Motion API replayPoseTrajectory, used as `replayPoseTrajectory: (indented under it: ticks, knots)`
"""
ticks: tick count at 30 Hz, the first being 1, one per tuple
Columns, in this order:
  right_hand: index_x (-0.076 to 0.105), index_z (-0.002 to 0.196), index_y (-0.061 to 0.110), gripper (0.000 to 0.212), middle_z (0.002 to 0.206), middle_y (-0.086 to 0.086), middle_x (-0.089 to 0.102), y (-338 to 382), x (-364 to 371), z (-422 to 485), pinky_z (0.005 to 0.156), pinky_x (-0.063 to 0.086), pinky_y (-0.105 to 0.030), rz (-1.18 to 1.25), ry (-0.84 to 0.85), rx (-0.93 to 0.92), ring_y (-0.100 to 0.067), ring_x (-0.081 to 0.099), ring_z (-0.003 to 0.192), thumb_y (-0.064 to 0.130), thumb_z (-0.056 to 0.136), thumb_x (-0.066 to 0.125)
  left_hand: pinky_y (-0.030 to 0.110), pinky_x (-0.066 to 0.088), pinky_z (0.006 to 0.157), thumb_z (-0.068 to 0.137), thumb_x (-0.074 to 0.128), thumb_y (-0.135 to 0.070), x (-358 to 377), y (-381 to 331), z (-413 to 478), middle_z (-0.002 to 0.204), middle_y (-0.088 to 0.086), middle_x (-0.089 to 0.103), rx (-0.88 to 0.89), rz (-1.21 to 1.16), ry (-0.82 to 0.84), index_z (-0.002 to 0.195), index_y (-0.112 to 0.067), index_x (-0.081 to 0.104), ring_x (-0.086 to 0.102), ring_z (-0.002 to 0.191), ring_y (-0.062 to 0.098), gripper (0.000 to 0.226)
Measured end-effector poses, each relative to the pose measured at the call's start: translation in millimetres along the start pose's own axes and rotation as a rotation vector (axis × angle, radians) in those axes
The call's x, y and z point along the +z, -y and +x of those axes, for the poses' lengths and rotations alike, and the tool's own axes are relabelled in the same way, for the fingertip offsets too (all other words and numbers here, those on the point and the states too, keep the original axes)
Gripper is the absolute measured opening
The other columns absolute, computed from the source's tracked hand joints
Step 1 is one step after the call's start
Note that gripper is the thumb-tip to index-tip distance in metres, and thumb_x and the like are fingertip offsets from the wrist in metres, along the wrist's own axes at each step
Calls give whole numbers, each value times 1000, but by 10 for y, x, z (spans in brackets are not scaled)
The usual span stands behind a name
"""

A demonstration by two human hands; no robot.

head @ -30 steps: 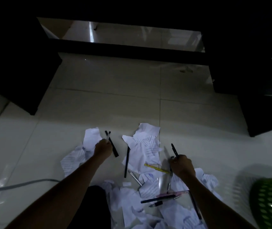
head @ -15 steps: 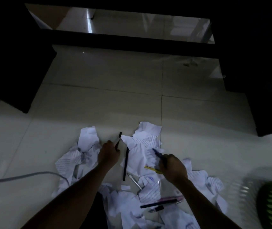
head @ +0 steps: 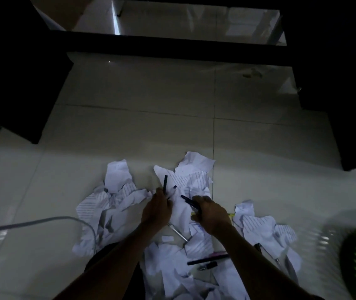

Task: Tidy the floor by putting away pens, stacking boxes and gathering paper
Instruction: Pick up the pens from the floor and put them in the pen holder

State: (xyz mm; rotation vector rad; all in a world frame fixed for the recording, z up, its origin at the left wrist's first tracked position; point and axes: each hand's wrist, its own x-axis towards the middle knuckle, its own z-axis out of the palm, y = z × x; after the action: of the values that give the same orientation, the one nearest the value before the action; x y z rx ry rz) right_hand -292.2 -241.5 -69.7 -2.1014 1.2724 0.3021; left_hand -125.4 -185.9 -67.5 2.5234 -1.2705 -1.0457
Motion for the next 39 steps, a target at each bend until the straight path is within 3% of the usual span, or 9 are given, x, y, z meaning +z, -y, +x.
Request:
replayPoseTrajectory:
  ticks: [5,9,14,17,20,26,30,34,39]
  knots:
    - [44,134,27,51,127,-5,54,-30,13,17,87,48,-35,24,7,29,-29,59,110,33,86,60,43,44,99,97,41,-26,27,186,-52,136,20,50,-49,-42,73,137,0,31,51,123,36,48]
    - [54,122,22,33,116,-8,62,-52,-28,22,82,46,-33,88,-28,22,-30,60,106,34,91,53,40,41,104,93,50,-37,27,276,-74,141,18,45,-55,-99,109,139,-2,30,46,129,33,62]
    - [56,100,8,30,97,-16,67,-120,-97,-38,68,44,-34,176,-147,72,-37,63,93,37,92,47,40,48,94,91,54,-35,44,271,-104,124,14,56,-84,-30,59,125,-6,44,56,114,31,46]
    - [48,106,6,26,97,-19,67,-172,-127,-101,67,42,-36,191,-177,141,-39,63,93,30,96,47,41,47,95,93,50,-25,58,236,-118,128,16,55,-99,-44,31,128,-4,42,55,116,32,41]
    - [48,112,7,32,98,-19,68,-221,-133,-203,70,44,-36,230,-155,188,-39,63,95,36,97,45,38,46,92,92,48,-18,-5,206,-153,126,20,57,-134,-147,24,131,-2,38,56,114,35,43]
    - [59,103,9,36,102,-14,68,-273,-114,-410,74,43,-33,309,-89,294,-34,62,100,43,94,49,40,49,87,92,48,-21,-52,229,-298,113,19,62,-107,-176,64,119,-5,37,61,102,37,34]
    - [60,99,10,39,99,-14,69,-336,-89,-594,76,45,-35,380,-164,382,-34,62,98,47,93,50,41,47,81,93,45,-14,12,187,-448,105,27,61,16,-190,108,105,-5,34,60,97,43,18]
    - [64,102,4,36,98,-16,70,-448,-65,-778,74,44,-30,483,-241,389,-33,64,97,39,92,56,42,45,72,95,42,-5,82,189,-597,102,31,59,155,-172,187,112,2,31,60,92,46,22]
    - [65,92,3,31,87,-17,70,-580,1,-1088,67,37,-24,573,-333,478,-34,65,87,34,90,62,37,44,82,93,43,-9,150,174,-745,114,20,61,161,-139,255,120,-11,40,59,104,38,26]
